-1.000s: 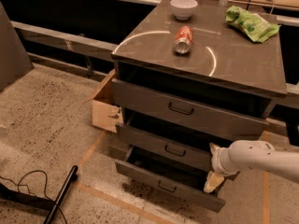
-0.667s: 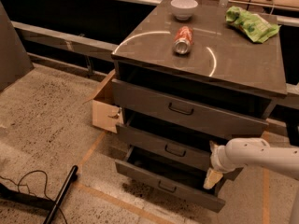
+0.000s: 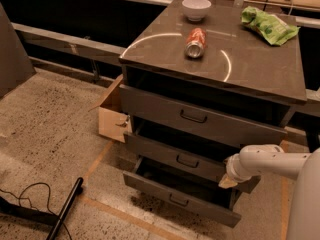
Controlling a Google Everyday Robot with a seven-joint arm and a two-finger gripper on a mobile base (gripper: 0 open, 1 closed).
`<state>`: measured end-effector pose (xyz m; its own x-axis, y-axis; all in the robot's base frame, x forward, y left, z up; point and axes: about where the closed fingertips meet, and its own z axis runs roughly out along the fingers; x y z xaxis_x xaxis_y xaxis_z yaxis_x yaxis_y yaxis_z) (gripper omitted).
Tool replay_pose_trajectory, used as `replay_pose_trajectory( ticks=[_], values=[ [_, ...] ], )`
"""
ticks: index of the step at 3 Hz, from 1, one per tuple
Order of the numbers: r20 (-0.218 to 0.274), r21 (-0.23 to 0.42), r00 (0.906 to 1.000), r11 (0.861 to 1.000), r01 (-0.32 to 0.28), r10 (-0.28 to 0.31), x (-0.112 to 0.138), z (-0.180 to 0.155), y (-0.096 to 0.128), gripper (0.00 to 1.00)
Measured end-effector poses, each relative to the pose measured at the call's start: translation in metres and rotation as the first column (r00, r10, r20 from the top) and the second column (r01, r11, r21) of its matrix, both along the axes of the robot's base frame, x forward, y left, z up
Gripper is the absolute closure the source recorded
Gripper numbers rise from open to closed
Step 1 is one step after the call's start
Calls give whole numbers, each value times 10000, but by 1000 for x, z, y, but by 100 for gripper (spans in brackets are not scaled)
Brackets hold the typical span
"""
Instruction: Open middle drawer
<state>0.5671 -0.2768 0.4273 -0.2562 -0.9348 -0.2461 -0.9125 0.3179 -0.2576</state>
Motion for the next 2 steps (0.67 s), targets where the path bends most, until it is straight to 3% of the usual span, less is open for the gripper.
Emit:
replay_pose_trajectory(
  ticks=[1,2],
  values=[
    [-356,-5,9994,10000,32,-32,-8,-9,-1,64],
    [-358,-5,9994,10000,32,-32,-8,-6,-1,63]
  ],
)
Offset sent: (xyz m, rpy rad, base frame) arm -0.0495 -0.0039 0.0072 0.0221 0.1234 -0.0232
